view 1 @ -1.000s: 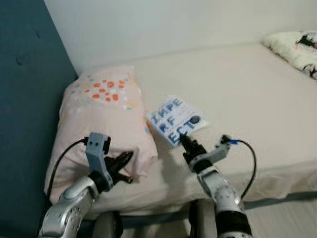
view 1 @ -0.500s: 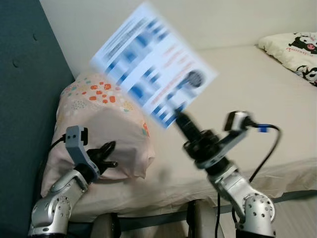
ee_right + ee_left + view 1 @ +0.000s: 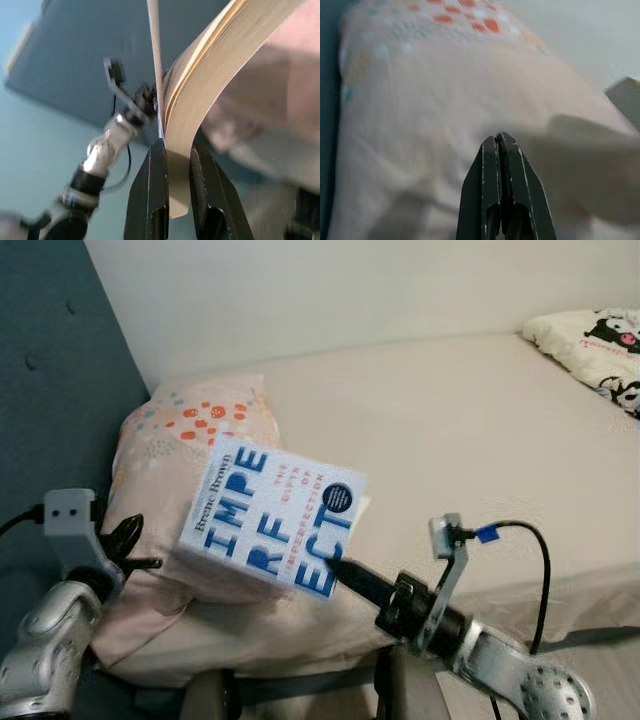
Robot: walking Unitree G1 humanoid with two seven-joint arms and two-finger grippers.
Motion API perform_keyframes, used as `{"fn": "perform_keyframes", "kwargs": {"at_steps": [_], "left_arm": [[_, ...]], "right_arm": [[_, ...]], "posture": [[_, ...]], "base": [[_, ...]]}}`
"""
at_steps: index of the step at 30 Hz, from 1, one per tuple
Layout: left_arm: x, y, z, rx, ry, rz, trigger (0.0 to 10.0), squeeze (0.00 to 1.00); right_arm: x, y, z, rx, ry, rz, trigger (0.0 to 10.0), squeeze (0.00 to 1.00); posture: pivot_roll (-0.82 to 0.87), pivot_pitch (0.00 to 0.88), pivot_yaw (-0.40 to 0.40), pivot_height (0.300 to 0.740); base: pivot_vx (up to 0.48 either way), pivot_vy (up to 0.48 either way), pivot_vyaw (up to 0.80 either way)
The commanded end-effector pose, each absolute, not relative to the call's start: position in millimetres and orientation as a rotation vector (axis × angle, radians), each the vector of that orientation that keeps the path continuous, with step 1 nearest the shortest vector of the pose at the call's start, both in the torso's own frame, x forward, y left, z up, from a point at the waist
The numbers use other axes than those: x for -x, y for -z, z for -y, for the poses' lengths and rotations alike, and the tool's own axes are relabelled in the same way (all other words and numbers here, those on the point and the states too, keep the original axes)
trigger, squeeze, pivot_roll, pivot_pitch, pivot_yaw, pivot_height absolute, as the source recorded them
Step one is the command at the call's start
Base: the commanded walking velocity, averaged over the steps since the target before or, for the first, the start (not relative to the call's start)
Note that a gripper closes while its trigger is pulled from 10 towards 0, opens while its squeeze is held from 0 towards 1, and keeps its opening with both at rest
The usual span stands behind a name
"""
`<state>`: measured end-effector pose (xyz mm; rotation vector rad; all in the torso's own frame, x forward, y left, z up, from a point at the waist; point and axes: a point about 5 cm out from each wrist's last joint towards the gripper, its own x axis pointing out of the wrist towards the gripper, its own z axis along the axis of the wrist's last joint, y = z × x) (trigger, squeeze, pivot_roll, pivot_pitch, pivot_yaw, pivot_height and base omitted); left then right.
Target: Clean up the room
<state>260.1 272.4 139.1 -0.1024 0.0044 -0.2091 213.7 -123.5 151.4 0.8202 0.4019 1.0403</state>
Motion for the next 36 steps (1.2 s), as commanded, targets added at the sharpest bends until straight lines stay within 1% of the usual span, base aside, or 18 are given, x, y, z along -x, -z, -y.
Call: {"fn": "perform_keyframes", "kwargs": {"at_steps": [1, 4, 7, 11, 12, 18, 21, 24, 27, 33, 34, 35, 36], "left_arm": [[-251.7, -140.7, -274.5, 0.098, 0.275, -0.014, 10.0, 0.0], [-246.3, -139.4, -276.4, 0.083, 0.294, -0.025, 10.0, 0.0], [-242.8, -139.4, -287.5, 0.052, 0.235, -0.027, 10.0, 0.0], [-241.2, -139.3, -288.9, 0.052, 0.234, -0.025, 10.0, 0.0], [-239.7, -137.3, -287.8, 0.051, 0.244, -0.035, 10.0, 0.0], [-237.8, -134.3, -285.1, 0.05, 0.265, -0.052, 10.0, 0.0], [-237.8, -134.1, -274.2, 0.085, 0.305, -0.044, 10.0, 0.0], [-238.0, -134.5, -270.8, 0.1, 0.314, -0.038, 10.0, 0.0], [-236.2, -132.9, -260.5, 0.125, 0.346, -0.036, 10.0, 0.0], [-231.4, -131.5, -251.4, 0.145, 0.378, -0.038, 10.0, 0.0], [-229.1, -131.6, -247.8, 0.16, 0.399, -0.041, 10.0, 0.0], [-226.2, -131.3, -243.3, 0.225, 0.416, -0.051, 10.0, 0.0], [-226.2, -131.3, -243.3, 0.225, 0.416, -0.051, 10.0, 0.0]], "right_arm": [[-205.0, -158.2, 115.9, -0.819, -1.138, -0.392, 0.0, 0.0], [-200.8, -154.6, 115.5, -0.813, -1.147, -0.428, 0.0, 0.0], [-199.8, -136.9, 116.5, -0.792, -1.1, -0.537, 0.0, 0.0], [-202.9, -125.9, 117.9, -0.799, -1.058, -0.584, 0.0, 0.0], [-210.1, -110.0, 118.8, -0.789, -1.003, -0.626, 0.0, 0.0], [-215.9, -97.0, 115.7, -0.786, -0.993, -0.655, 0.0, 0.0], [-225.0, -82.6, 111.2, -0.765, -0.996, -0.685, 0.0, 0.0], [-227.7, -79.0, 110.6, -0.756, -0.995, -0.692, 0.0, 0.0], [-236.9, -69.4, 108.6, -0.749, -1.006, -0.718, 0.0, 0.0], [-239.2, -57.0, 106.7, -0.75, -1.01, -0.771, 0.0, 0.0], [-237.5, -51.9, 108.0, -0.731, -0.995, -0.797, 0.0, 0.0], [-236.8, -46.2, 110.4, -0.724, -0.968, -0.816, 0.0, 0.0], [-236.8, -46.2, 110.4, -0.724, -0.968, -0.816, 0.0, 0.0]], "posture": [[-0.03, 0.174, 0.005, 0.587], [-0.03, 0.177, 0.001, 0.587], [-0.03, 0.182, -0.004, 0.587], [-0.03, 0.183, -0.005, 0.587], [-0.03, 0.187, -0.006, 0.587], [-0.03, 0.19, -0.008, 0.587], [-0.02, 0.197, -0.013, 0.587], [-0.02, 0.197, -0.013, 0.587], [-0.02, 0.205, -0.017, 0.587], [-0.01, 0.202, -0.026, 0.587], [-0.01, 0.201, -0.028, 0.587], [-0.01, 0.201, -0.03, 0.587], [-0.01, 0.201, -0.03, 0.587]], "base": [[0.0, 0.0, 0.0], [0.0, 0.0, 0.0], [0.0, 0.0, 0.0], [0.0, 0.0, 0.0], [0.0, 0.0, 0.0], [0.0, 0.0, 0.0], [0.0, 0.0, 0.0], [0.0, 0.0, 0.0], [0.0, 0.0, 0.0], [0.0, 0.0, 0.0], [0.0, 0.0, 0.0], [0.0, 0.0, 0.0], [0.0, 0.0, 0.0]]}}
